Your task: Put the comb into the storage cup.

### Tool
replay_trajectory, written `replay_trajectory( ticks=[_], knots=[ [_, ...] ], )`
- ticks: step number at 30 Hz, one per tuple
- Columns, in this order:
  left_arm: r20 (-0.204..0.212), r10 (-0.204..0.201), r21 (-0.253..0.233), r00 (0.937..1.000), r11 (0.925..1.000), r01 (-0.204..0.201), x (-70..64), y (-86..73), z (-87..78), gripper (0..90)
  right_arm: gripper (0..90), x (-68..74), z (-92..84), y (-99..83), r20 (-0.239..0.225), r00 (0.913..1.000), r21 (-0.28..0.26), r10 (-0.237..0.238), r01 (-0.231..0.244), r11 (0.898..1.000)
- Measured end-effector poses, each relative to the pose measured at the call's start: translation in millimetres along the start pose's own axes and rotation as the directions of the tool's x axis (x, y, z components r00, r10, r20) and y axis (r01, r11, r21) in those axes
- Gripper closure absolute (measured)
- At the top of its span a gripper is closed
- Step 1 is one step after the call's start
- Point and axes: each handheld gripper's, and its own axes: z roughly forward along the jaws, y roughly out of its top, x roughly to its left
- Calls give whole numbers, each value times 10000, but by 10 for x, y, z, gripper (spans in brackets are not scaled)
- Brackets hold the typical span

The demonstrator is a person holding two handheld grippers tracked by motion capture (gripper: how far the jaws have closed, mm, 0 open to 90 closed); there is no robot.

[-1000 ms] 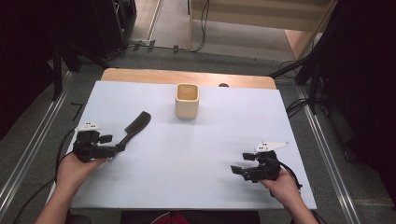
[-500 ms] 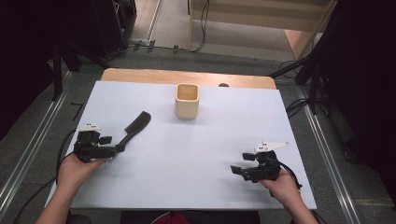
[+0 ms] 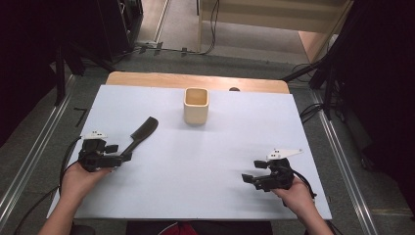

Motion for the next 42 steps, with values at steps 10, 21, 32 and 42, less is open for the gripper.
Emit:
replay_trajectory(
  ticks=[10,21,32,42],
  knots=[
    [-122,170,462,9998,9988,-164,-14,-47,66,338,189,1,13,17,-51,9999,14,-100,100,9999],
    [-547,857,383,9948,9958,-837,-73,-134,87,421,188,10,42,44,-81,9999,63,-153,153,9999],
    [-1369,1092,-133,9845,9936,-1120,-111,-229,90,564,188,13,59,57,-122,9997,109,-223,224,9997],
    [-1795,1097,63,9776,9939,-1104,-140,-210,97,725,189,10,58,57,-91,9998,120,-204,205,9997]
  ],
)
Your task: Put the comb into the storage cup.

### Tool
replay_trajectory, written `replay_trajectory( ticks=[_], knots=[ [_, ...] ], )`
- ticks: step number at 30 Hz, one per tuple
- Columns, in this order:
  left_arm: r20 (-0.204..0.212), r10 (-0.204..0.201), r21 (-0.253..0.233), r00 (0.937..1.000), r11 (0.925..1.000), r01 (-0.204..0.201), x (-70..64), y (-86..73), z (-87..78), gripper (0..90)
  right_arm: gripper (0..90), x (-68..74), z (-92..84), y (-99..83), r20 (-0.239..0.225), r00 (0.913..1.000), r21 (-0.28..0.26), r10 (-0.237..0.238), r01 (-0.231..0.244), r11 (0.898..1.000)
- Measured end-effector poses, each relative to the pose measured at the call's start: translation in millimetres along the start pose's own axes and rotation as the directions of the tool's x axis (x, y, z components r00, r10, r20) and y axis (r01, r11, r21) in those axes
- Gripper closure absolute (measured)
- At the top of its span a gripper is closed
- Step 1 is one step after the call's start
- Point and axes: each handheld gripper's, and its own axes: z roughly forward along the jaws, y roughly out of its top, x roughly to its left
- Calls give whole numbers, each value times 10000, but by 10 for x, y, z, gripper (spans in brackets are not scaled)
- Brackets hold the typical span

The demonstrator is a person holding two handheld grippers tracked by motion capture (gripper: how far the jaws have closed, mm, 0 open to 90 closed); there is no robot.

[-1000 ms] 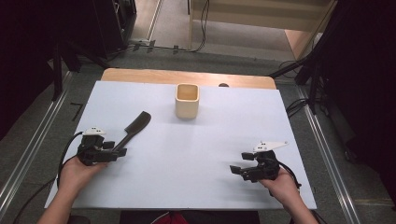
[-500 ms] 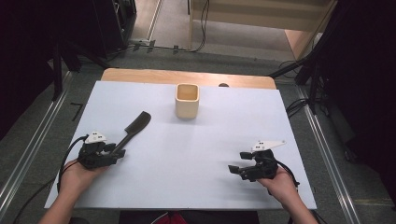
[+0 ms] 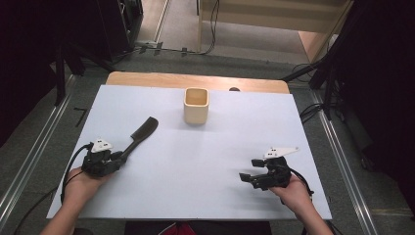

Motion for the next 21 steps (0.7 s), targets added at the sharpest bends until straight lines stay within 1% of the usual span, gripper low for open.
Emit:
replay_trajectory(
  ticks=[4,5,6,7,13,15,16,17,18,20,21],
  knots=[
    [126,-105,110,9999,9999,103,14,16,1,729,188,2,2,0,-13,10000,-3,-13,13,10000],
    [149,-170,105,9997,9998,169,16,19,2,729,189,2,2,0,-12,10000,-5,-14,14,10000],
    [275,-330,103,9991,9994,327,34,19,-1,733,188,1,3,0,-4,10000,10,-29,29,10000],
    [275,-330,103,9991,9994,327,34,19,-1,733,188,0,3,0,-3,10000,16,-47,47,10000],
    [609,-773,237,9951,9968,760,85,49,-5,734,189,0,2,2,0,10000,8,-20,20,10000],
    [787,-1012,313,9917,9946,991,110,64,-10,734,188,-2,1,1,10,10000,19,-26,26,10000],
    [955,-1221,353,9879,9922,1192,129,81,-18,735,189,-2,2,0,-7,10000,-8,-33,33,10000],
    [1036,-1317,378,9859,9910,1284,138,93,-26,735,188,0,1,0,-18,10000,-9,-25,25,10000],
    [1036,-1317,378,9859,9910,1284,138,93,-26,735,188,0,1,0,-18,10000,-9,-25,25,10000],
    [1137,-1527,371,9817,9881,1494,158,117,-52,736,188,-1,-3,0,-4,10000,-13,8,-8,10000],
    [1163,-1563,381,9808,9875,1529,163,127,-66,736,188,-2,-4,-1,-8,10000,-17,8,-8,10000]
  ],
)
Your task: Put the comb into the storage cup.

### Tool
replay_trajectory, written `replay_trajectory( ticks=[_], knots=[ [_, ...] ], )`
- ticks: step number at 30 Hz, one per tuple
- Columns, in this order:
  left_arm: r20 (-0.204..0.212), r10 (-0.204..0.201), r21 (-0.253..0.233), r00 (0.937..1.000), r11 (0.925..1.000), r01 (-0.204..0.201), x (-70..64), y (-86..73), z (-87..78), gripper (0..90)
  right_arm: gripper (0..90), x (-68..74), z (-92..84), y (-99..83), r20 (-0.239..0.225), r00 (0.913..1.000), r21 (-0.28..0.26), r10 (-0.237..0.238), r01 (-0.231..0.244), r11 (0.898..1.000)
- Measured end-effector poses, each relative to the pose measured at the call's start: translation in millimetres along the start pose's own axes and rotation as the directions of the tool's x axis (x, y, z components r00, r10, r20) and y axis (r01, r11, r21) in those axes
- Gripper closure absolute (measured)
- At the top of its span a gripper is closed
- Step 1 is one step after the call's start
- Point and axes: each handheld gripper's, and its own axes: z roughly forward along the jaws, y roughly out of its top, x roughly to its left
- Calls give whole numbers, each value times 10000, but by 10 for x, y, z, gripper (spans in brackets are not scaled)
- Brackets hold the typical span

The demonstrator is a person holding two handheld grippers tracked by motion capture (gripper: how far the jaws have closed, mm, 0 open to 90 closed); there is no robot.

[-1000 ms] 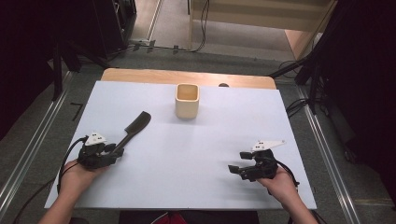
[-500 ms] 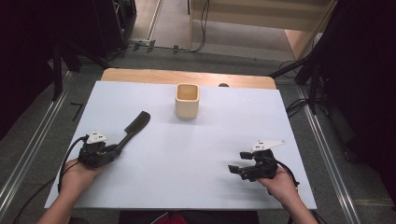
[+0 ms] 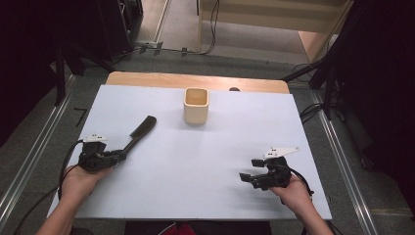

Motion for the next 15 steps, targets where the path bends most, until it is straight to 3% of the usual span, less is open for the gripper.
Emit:
replay_trajectory(
  ticks=[15],
  knots=[
    [832,-581,-730,9948,9953,642,5,80,-155,736,188,4,-1,0,-9,10000,-34,-18,18,10000]
  ],
)
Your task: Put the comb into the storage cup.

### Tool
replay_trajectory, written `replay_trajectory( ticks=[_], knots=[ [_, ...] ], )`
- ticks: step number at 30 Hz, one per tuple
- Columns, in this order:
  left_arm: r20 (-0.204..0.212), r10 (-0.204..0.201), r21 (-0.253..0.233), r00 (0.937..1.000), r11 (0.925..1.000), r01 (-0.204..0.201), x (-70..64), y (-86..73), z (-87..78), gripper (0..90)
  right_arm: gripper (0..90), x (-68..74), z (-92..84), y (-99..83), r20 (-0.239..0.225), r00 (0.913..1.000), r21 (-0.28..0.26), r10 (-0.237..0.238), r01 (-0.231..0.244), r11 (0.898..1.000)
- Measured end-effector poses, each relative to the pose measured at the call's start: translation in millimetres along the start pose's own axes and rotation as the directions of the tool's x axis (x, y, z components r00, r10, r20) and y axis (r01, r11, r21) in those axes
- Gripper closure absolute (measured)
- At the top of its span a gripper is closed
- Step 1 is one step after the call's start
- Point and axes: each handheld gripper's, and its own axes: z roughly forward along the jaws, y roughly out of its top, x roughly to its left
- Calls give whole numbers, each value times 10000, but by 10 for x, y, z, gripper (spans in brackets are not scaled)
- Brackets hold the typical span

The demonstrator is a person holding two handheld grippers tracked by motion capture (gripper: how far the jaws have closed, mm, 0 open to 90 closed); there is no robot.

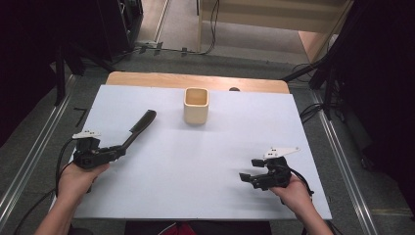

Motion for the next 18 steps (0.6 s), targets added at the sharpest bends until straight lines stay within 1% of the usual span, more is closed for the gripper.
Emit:
replay_trajectory(
  ticks=[1,3,7,10,11,12,15,18],
  knots=[
    [109,-59,-153,9999,9999,60,-10,14,-24,736,189,-1,0,0,-14,10000,30,9,-9,10000],
    [159,-38,-225,9999,9997,42,-16,22,-39,736,189,0,0,1,-30,10000,66,39,-39,10000],
    [475,-123,-495,9988,9987,146,-46,59,-79,736,188,1,6,1,-43,10000,74,23,-23,10000],
    [583,-187,-648,9981,9976,225,-60,85,-106,736,188,1,2,-4,-27,10000,70,39,-39,10000],
    [747,-237,-702,9969,9971,290,-64,97,-118,736,189,1,0,-5,-17,10000,74,38,-38,10000],
    [916,-269,-884,9954,9955,351,-85,127,-144,736,189,1,-1,-6,-13,10000,67,38,-37,10000],
    [998,-219,-1001,9948,9945,319,-115,168,-174,736,189,0,-5,-8,27,10000,94,62,-62,9999],
    [1222,-202,-1185,9923,9923,348,-166,229,-210,736,188,-2,-6,-12,23,10000,107,61,-62,9999]
  ],
)
